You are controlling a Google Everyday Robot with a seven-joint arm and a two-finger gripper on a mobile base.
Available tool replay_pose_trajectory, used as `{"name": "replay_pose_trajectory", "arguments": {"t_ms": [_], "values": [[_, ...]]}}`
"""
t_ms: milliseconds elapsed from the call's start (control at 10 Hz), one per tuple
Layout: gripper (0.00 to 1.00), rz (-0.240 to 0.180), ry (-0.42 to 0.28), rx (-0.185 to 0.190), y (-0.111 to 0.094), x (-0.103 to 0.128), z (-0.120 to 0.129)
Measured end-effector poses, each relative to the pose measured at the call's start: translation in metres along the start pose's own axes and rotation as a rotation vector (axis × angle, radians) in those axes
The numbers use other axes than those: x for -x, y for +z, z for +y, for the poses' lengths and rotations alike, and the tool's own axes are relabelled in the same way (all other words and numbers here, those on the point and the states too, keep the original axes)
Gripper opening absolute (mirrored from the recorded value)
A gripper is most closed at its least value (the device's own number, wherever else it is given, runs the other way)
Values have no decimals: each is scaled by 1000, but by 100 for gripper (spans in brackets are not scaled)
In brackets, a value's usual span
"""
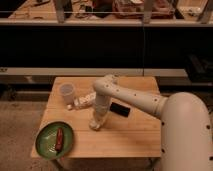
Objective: Wipe the white sponge on the table
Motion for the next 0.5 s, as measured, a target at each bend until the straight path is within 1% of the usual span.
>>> {"name": "replay_pose_trajectory", "arguments": {"t_ms": [100, 200, 300, 500], "values": [[0, -6, -48, 6, 0, 18, -5], [0, -8, -93, 21, -1, 35, -3], [0, -8, -141, 47, -2, 53, 7], [0, -6, -189, 88, -3, 70, 27]]}}
